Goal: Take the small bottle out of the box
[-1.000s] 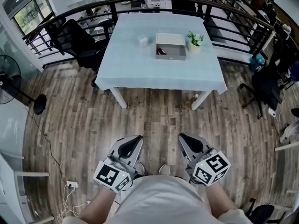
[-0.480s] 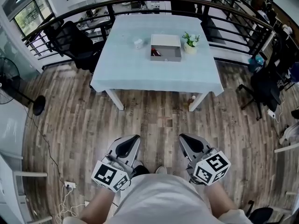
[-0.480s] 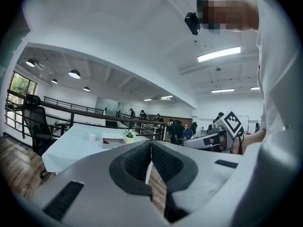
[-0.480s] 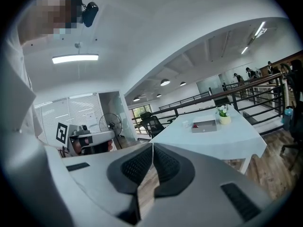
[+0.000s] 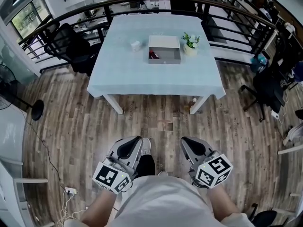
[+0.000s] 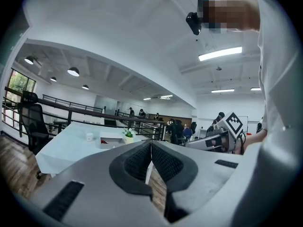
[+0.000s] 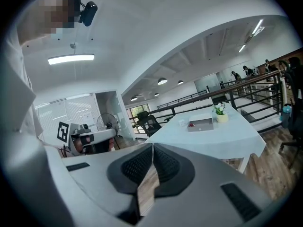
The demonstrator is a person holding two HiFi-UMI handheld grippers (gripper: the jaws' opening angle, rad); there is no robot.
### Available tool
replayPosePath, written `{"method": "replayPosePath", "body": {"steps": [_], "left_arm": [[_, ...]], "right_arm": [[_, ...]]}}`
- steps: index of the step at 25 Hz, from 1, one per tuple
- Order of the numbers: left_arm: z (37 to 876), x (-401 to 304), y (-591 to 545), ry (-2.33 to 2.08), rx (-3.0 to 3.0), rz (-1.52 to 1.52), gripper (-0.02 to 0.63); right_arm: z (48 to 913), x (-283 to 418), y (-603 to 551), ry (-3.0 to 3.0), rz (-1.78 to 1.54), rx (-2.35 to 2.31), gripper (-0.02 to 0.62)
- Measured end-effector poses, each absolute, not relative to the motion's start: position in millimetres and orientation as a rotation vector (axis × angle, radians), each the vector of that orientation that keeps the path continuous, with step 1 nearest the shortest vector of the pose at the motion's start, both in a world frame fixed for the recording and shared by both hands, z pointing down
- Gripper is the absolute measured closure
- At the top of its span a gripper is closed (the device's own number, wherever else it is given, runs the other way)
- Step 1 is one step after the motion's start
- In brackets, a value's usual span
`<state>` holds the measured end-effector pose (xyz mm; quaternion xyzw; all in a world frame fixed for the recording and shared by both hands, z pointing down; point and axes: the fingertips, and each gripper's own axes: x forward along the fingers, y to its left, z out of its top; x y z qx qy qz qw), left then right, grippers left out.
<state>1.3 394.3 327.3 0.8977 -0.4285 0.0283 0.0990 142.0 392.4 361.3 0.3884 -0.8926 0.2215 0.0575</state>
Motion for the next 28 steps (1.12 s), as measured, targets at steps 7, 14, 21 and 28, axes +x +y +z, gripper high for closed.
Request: {"method": "replayPosePath", "body": {"steps": [7,14,21,28], "left_arm": [[342,-5,346,-1.254,2.647,0.087,0.584],[361,-28,269,-1.244,2.613,0.102,0.584],[363,-50,178,-1.203,2.607,0.119,0.584],[374,-79,88,-1.138,2.596,0.158,0.585]], "right_arm": [[375,138,345,-2.691,0.674,1.185,0.572],[392,111,269,-2.678,0.706,1.155,0.572],[393,84,181,-2.656,0.742,1.161,0.572],[406,50,94,-2.603,0.797,1.178,0.572]]}}
